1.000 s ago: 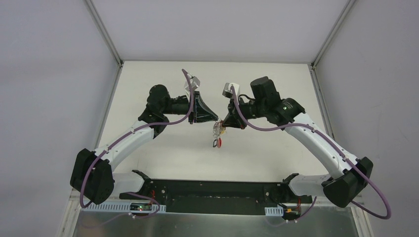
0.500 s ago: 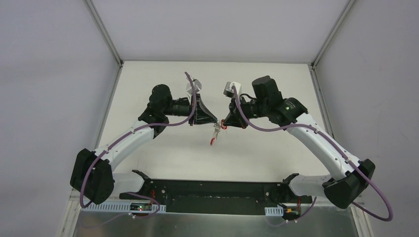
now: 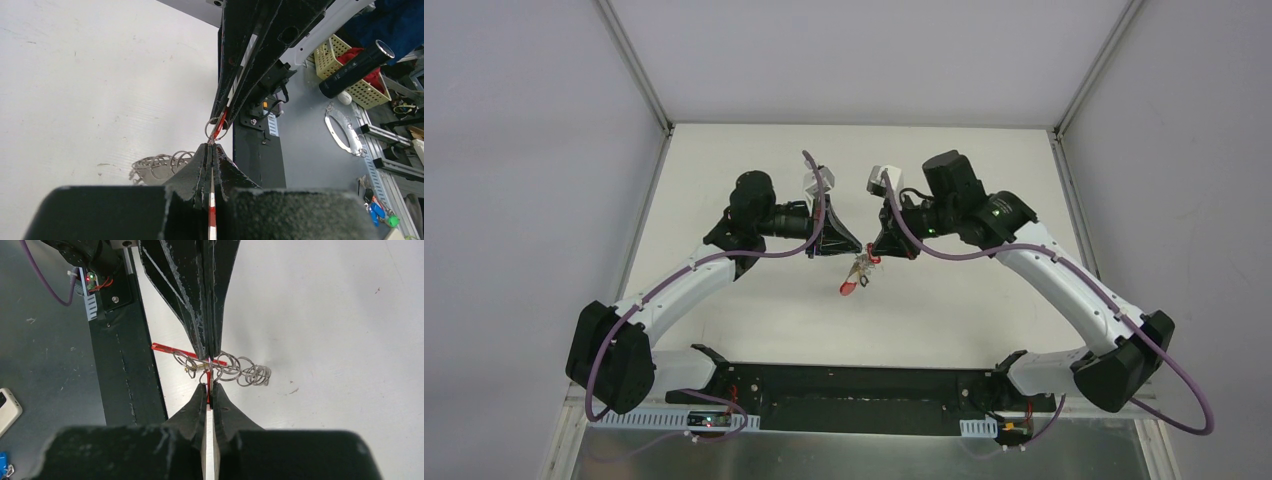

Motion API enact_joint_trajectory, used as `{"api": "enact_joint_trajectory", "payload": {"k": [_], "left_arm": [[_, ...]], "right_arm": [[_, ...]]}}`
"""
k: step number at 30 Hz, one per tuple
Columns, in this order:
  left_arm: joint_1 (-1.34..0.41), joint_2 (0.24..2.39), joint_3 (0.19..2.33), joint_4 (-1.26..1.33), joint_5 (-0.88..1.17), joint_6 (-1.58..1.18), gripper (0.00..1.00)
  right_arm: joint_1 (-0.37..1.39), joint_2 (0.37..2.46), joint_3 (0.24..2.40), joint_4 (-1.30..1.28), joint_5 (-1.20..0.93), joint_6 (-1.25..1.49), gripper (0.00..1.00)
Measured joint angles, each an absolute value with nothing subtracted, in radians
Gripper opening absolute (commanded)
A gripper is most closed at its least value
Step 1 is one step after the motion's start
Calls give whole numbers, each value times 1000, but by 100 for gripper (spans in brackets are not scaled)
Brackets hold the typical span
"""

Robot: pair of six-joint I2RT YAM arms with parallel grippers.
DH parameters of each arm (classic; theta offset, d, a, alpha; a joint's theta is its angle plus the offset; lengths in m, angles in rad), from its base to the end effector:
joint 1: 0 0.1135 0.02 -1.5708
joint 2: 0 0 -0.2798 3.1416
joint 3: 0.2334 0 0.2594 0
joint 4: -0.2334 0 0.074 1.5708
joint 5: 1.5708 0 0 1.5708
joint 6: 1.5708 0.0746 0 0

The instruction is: Put the keys on the keyring

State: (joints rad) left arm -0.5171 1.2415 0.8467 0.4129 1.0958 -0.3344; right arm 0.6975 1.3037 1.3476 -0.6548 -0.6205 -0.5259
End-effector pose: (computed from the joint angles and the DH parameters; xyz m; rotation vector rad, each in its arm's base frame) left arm 0.2225 -0.2028 0.3385 1.0723 1.4184 -1.4745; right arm 0.2067 0.2298 0.3771 -1.5086 1.5340 0.7725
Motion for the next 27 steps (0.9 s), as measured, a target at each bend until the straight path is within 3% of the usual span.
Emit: {"api": "enact_joint_trajectory", "payload": {"k": [3, 12, 18, 23, 27], "left_arm": [[-517, 1242, 848, 391, 1090, -303, 1], [-516, 1237, 868, 266, 983, -155, 42], [-508, 1221, 871, 227, 939, -105, 77], [-508, 1208, 871, 200, 933, -67, 90], [-508, 1204, 871, 150, 902, -28, 93]], "right_arm": [[711, 1324, 1371, -673, -594, -525, 0], [732, 1337, 1386, -681, -511, -525, 0], [732, 1336, 1386, -662, -453, -513, 0], [731, 1336, 1386, -645, -414, -488, 0], [719, 1336, 1386, -620, -400, -453, 0]]}}
